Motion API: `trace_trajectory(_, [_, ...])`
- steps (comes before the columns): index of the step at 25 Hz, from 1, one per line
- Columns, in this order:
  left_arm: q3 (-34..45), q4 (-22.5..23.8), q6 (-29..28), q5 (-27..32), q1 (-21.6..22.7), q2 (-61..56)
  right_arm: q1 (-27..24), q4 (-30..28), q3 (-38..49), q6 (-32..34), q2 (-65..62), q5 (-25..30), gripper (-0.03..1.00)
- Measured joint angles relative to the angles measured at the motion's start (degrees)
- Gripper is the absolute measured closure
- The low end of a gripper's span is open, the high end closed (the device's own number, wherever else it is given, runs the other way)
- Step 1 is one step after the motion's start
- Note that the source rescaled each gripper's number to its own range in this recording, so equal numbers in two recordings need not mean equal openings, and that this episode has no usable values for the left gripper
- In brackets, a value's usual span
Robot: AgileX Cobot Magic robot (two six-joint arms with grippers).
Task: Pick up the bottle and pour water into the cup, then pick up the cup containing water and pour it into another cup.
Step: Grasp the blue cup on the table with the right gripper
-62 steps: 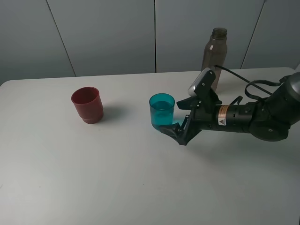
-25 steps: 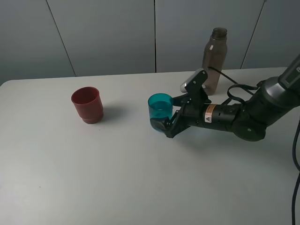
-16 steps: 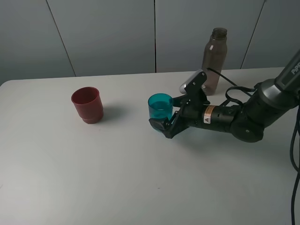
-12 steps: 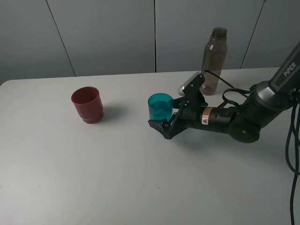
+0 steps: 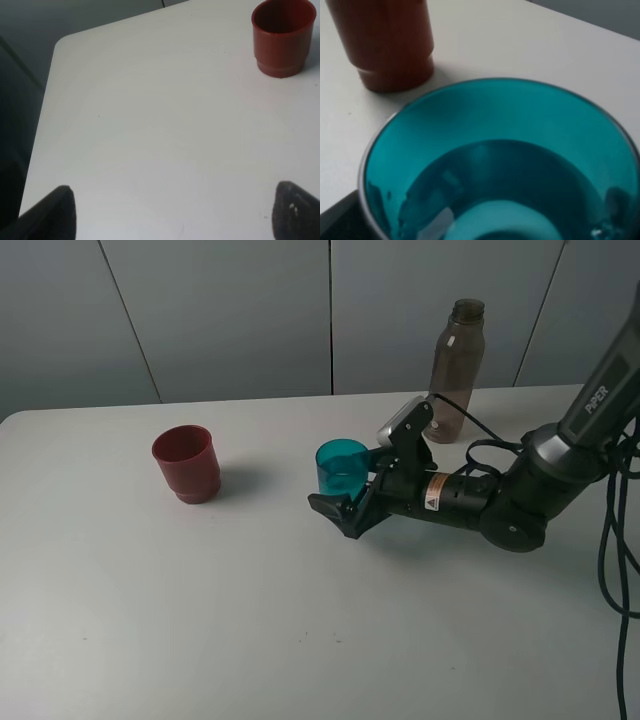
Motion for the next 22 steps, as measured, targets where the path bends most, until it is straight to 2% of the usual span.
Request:
trace_trajectory(9, [0.00, 0.00, -0.11, 0.00, 0.00, 0.00, 1.03, 0.00, -3.17, -1.15, 2.24, -0.87, -0.03])
trace_trajectory(22, [0.00, 0.00, -0.11, 0.00, 0.00, 0.00, 1.03, 0.00, -3.29, -2.07, 2.71, -1.35, -0.03])
